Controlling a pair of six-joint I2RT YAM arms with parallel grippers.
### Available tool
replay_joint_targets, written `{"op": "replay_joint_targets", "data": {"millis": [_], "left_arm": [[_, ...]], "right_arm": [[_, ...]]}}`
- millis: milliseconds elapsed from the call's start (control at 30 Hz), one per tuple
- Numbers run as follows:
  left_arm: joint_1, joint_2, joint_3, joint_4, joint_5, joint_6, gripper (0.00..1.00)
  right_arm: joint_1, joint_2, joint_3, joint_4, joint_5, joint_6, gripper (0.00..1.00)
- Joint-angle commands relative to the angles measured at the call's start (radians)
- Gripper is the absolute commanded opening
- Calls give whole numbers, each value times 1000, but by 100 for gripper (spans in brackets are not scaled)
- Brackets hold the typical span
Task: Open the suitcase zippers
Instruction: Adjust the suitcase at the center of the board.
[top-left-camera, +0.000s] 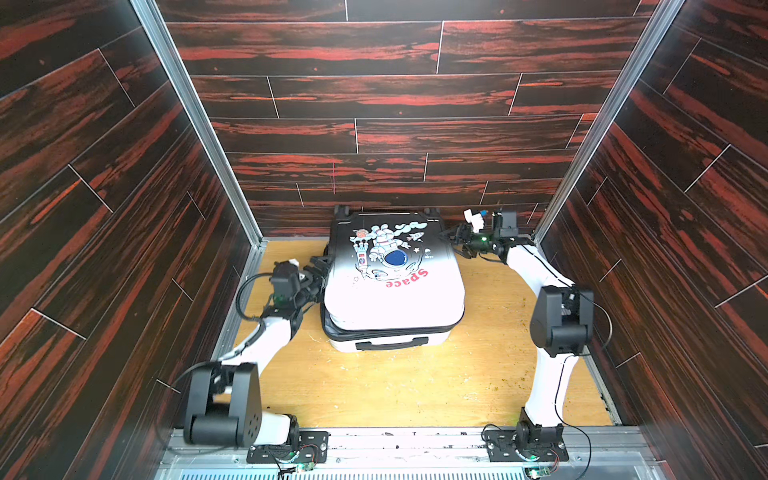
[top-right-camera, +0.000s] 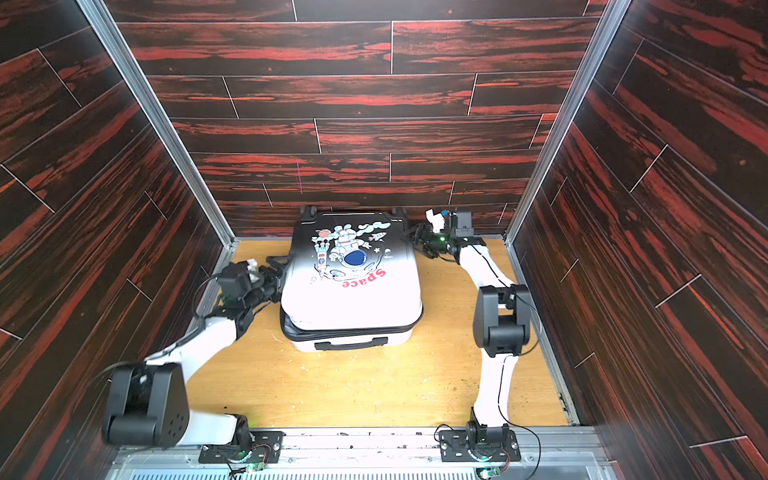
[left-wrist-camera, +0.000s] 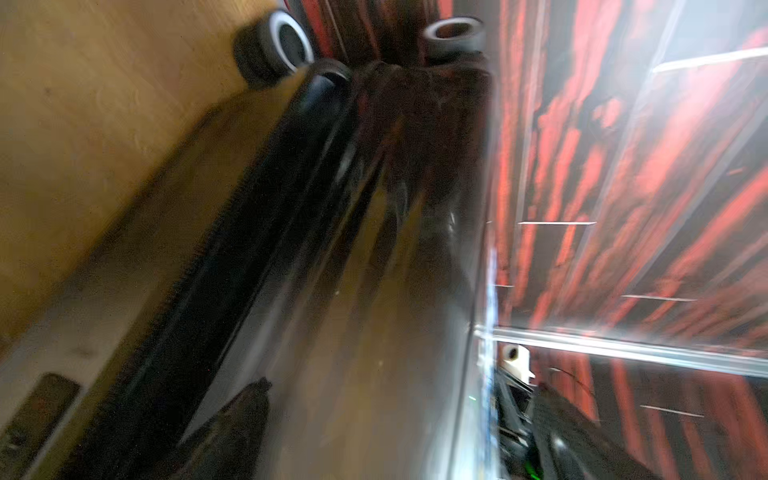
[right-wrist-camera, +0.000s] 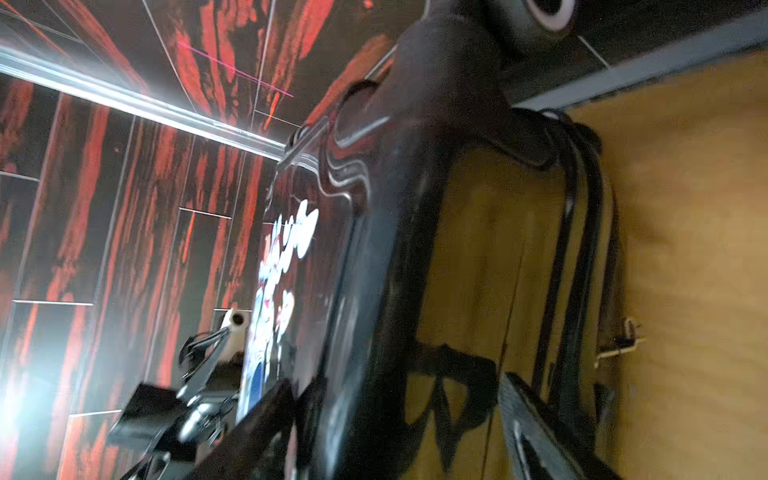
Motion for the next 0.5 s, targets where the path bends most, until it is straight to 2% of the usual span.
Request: {"op": "replay_joint_targets", "data": {"millis": [0,133,267,333,467], "left_arm": [[-138,-177,35,213,200,-132,100],[-229,-335,106,48,93,-40,100],[-295,-368,177,-12,-29,53,100],[-333,-311,220,-14,-75,89,100],[-357,-155,298,68,-44,99,100]], "right_arm": [[173,73,131,-123,-271,-12,78],[209,168,338,-214,-262,-17,77],[187,167,493,-298,-125,-32,76],[153,90,478,-300,24,-41,76],[94,-155,245,-205,243,-70,76]]}}
